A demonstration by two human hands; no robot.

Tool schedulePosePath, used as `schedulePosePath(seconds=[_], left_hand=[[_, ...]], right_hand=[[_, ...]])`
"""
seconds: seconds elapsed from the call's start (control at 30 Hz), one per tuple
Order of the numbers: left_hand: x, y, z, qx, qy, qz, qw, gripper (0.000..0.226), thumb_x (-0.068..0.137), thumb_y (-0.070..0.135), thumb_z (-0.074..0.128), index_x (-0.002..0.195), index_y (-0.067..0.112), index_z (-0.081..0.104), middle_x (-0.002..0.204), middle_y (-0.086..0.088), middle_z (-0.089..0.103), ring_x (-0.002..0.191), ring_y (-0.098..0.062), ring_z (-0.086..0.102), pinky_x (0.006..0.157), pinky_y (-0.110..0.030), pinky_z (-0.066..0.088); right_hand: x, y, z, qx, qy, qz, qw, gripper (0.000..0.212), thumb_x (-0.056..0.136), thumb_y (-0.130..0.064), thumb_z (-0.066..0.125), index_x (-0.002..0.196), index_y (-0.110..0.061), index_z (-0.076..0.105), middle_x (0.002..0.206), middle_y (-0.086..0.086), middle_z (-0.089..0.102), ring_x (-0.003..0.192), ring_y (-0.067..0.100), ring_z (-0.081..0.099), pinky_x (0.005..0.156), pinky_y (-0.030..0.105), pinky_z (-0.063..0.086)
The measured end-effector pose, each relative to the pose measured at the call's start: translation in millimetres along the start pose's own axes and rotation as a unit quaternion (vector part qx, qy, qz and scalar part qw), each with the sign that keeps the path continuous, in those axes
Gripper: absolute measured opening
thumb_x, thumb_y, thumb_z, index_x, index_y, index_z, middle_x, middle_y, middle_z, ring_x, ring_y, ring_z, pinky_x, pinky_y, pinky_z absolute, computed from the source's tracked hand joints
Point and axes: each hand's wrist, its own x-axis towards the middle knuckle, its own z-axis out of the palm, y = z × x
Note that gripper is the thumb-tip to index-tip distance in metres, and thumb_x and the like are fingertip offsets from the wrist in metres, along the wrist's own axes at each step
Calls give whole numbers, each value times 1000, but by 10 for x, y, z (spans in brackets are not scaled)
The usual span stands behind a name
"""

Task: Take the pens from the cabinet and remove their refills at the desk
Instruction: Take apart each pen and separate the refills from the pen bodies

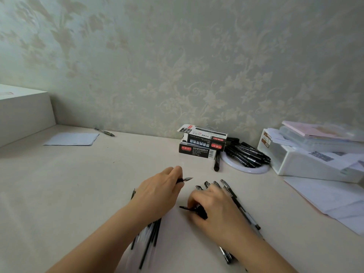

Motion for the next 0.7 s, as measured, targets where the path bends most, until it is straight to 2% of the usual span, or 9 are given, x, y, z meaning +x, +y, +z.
schedulePosePath(seconds=[0.07,0.17,0.27,0.37,0.43,0.53,0.7], left_hand=[[-11,14,20,0,-8,5,1000,13,100,35,40,94,23,40,95,5,52,75,-23,53,63,-38,46],[-12,14,31,-5,-3,14,1000,12,100,36,41,94,25,41,95,7,52,75,-21,53,61,-35,45],[-13,13,26,-18,11,30,999,12,99,36,43,96,25,45,96,8,52,73,-19,52,62,-35,46],[-19,39,17,-38,21,63,997,12,99,37,45,97,26,47,95,11,51,71,-15,51,64,-35,48],[-23,72,24,-60,25,86,994,11,98,37,46,99,26,49,94,12,51,70,-12,51,65,-35,48],[-41,124,24,-83,33,105,990,10,97,36,49,100,27,52,93,13,51,69,-9,49,66,-36,49],[-87,203,-39,-98,41,110,988,12,97,31,53,100,20,57,90,8,53,70,-14,50,68,-40,48]], right_hand=[[4,8,2,-7,2,0,1000,4,83,-29,57,87,-27,57,86,-15,61,88,11,40,84,34,39],[5,28,-4,3,15,5,1000,14,85,-41,60,88,-28,62,89,-17,61,88,8,39,85,30,36],[19,81,-34,23,77,23,996,14,86,-44,63,87,-30,63,87,-20,59,86,5,43,82,26,37],[35,166,-67,92,140,82,982,18,89,-50,59,99,-35,57,89,-22,56,89,-1,46,78,19,40],[38,212,-80,128,129,105,978,25,90,-56,54,106,-37,59,91,-23,59,91,-3,47,78,17,41],[32,210,-98,135,109,83,981,26,94,-47,54,91,-27,70,83,-15,66,85,4,53,76,26,45],[10,146,-171,244,99,123,957,17,93,-33,64,84,-23,74,73,-7,68,70,9,60,68,22,47]])
